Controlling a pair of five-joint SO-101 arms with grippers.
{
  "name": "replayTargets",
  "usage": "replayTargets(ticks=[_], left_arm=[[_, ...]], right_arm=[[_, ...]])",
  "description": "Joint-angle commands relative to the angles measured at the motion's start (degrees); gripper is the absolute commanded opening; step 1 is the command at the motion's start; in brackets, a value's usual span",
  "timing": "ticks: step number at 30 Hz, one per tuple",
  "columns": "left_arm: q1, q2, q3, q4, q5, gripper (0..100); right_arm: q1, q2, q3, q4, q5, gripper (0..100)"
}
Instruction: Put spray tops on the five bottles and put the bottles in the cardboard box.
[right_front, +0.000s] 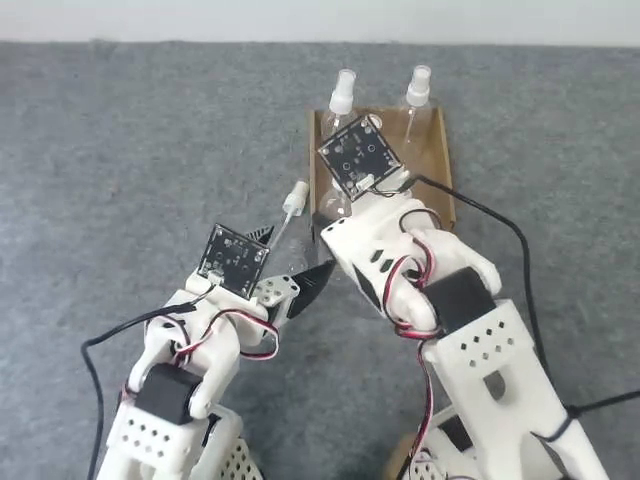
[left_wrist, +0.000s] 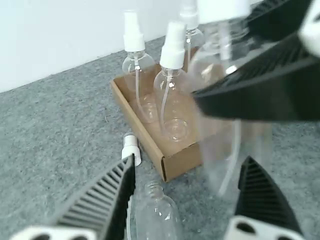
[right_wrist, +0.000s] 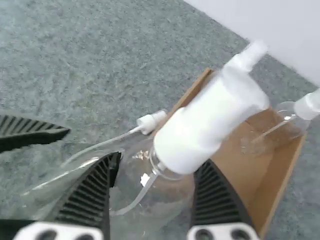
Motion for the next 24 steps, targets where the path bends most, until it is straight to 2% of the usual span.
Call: replayTargets(ticks=[1, 5, 12, 17, 24], left_arm=[[-1.32, -0.88, -0.04, -1.67, -0.79, 26], [-5.36, -0.88, -0.4, -2.73, -0.62, 19], [-10.46, -0.88, 2.95, -10.2, -0.44, 1], [-10.11, -0.79, 3.12, -10.29, -0.44, 1], [-10.11, -0.88, 3.12, -10.29, -0.44, 1]], right_arm=[[9.89, -2.51, -4.31, -6.81, 5.54, 0.6], [17.36, 1.8, -4.4, -14.9, 7.74, 0.6], [20.44, 14.99, -4.31, -27.47, 8.88, 0.6], [21.67, 25.01, -4.31, -37.23, 9.14, 0.6], [23.16, 34.07, -4.31, -44.79, 8.88, 0.6]])
